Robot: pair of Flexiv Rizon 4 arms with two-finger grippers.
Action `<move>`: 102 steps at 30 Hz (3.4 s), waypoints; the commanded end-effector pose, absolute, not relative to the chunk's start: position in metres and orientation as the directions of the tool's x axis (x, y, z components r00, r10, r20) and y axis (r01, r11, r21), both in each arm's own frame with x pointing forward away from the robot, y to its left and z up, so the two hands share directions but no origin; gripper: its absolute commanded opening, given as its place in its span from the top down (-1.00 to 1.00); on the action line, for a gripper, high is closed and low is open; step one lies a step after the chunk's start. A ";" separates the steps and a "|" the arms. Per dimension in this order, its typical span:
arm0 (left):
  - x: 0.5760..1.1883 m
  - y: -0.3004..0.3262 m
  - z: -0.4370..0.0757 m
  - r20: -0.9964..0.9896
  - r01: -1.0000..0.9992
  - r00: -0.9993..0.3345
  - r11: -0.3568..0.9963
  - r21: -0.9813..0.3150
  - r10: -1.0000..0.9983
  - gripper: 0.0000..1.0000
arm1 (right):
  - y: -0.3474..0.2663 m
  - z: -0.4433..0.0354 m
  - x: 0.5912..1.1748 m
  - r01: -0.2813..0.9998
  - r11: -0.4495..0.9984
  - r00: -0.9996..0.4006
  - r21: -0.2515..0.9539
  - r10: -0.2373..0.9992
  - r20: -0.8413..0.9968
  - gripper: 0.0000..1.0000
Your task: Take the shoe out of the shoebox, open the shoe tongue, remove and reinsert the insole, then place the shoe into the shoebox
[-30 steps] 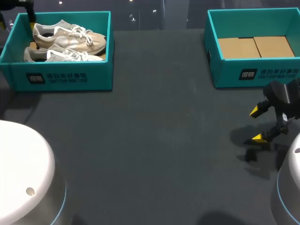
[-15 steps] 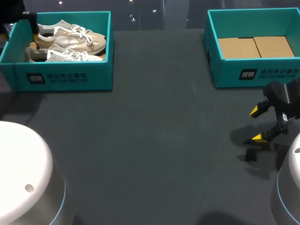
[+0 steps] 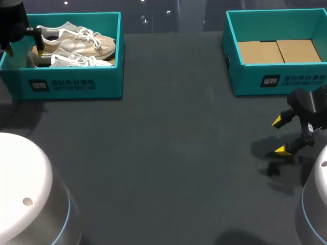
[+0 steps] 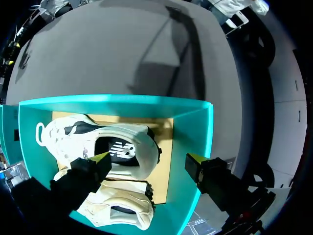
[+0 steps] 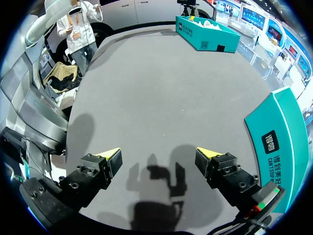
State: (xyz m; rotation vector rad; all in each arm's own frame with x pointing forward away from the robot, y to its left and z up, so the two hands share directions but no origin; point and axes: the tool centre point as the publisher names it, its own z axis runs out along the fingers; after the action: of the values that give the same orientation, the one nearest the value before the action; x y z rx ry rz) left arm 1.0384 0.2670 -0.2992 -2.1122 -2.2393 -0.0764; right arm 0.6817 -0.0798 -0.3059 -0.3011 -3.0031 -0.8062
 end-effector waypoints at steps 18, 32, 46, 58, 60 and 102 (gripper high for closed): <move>1.046 0.270 -0.346 0.082 0.999 -0.030 0.031 -0.007 0.996 -0.90 | -0.079 -0.306 0.680 0.191 0.849 -0.981 0.492 0.183 0.065 -1.00; 1.042 0.275 -0.363 0.101 0.999 -0.031 0.034 -0.037 0.994 -0.35 | -0.079 -0.306 0.680 0.191 0.849 -0.981 0.492 0.183 0.065 -1.00; 1.039 0.282 -0.363 0.119 0.999 -0.020 0.026 -0.044 0.993 1.00 | -0.079 -0.306 0.680 0.191 0.849 -0.981 0.492 0.183 0.065 -1.00; 1.042 0.292 -0.329 0.087 0.999 -0.034 0.035 -0.016 0.996 1.00 | -0.079 -0.306 0.680 0.191 0.849 -0.981 0.492 0.183 0.065 -1.00; 1.043 0.293 -0.321 0.086 0.999 -0.044 0.044 -0.008 0.995 1.00 | -0.079 -0.306 0.680 0.191 0.849 -0.981 0.492 0.183 0.065 -1.00; 0.996 0.250 -0.138 0.191 0.982 -0.107 0.133 -0.131 0.976 1.00 | -0.079 -0.306 0.680 0.191 0.849 -0.981 0.492 0.183 0.065 -1.00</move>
State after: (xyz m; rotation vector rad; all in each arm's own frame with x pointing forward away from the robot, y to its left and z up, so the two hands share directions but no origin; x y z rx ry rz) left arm 1.0005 0.2503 -0.1463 -1.9243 -2.1755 -0.0292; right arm 0.6817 -0.0798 -0.3059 -0.3011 -3.0030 -0.8062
